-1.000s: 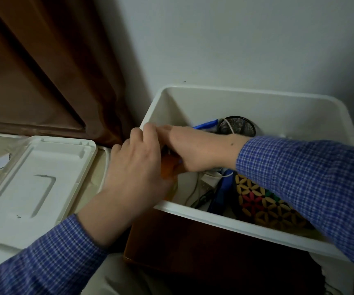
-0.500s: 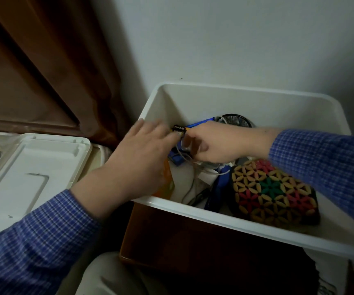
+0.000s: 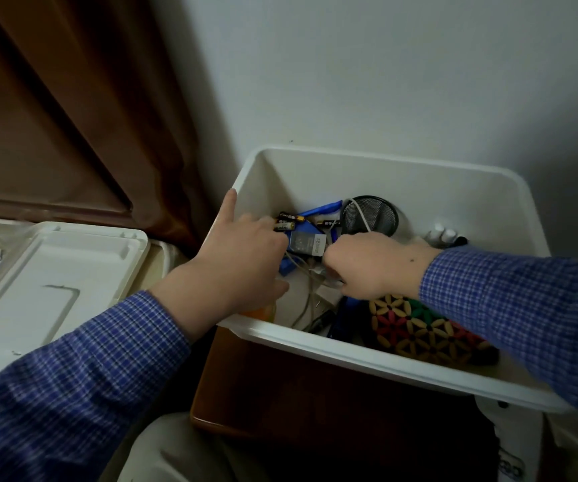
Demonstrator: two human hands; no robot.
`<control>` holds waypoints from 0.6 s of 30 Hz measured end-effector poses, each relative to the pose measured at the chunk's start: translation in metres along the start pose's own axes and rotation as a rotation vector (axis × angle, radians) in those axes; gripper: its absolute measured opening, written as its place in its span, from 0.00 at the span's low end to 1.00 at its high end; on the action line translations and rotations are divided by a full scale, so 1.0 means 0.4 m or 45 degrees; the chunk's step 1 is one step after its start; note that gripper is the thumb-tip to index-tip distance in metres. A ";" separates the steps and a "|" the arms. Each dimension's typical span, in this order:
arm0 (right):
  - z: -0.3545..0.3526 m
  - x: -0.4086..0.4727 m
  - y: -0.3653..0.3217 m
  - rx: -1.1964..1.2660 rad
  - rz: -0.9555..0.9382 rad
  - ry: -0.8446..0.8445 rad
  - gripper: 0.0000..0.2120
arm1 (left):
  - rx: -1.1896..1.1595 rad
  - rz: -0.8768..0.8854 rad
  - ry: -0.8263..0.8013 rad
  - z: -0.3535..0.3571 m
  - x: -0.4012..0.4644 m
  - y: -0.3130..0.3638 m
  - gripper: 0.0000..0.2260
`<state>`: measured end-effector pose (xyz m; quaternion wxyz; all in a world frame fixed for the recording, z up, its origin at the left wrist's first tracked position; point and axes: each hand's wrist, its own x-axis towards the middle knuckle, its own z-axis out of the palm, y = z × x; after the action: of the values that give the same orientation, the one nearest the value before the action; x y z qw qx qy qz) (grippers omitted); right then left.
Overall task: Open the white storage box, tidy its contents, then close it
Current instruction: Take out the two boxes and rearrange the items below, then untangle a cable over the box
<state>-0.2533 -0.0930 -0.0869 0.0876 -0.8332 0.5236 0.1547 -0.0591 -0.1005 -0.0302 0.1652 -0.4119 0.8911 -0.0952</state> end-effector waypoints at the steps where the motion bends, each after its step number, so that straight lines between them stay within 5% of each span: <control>1: 0.006 0.002 -0.008 -0.021 -0.006 0.014 0.14 | -0.004 -0.005 0.017 -0.001 0.002 0.001 0.12; 5: 0.018 0.011 -0.036 -0.032 0.029 -0.019 0.17 | -0.036 0.020 -0.010 0.005 0.006 0.005 0.08; 10: 0.022 0.017 -0.052 0.011 0.098 -0.034 0.10 | -0.029 0.067 -0.029 0.008 0.002 0.018 0.11; 13: 0.015 0.016 -0.049 0.017 0.092 -0.060 0.09 | -0.031 0.077 -0.018 0.006 0.000 0.015 0.03; 18: -0.039 0.006 -0.027 0.262 0.183 0.018 0.08 | 0.127 0.087 -0.061 0.001 0.006 0.032 0.12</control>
<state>-0.2400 -0.0951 -0.0733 0.1578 -0.7812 0.5957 0.1002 -0.0694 -0.0941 -0.0350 0.2098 -0.3748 0.8945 -0.1238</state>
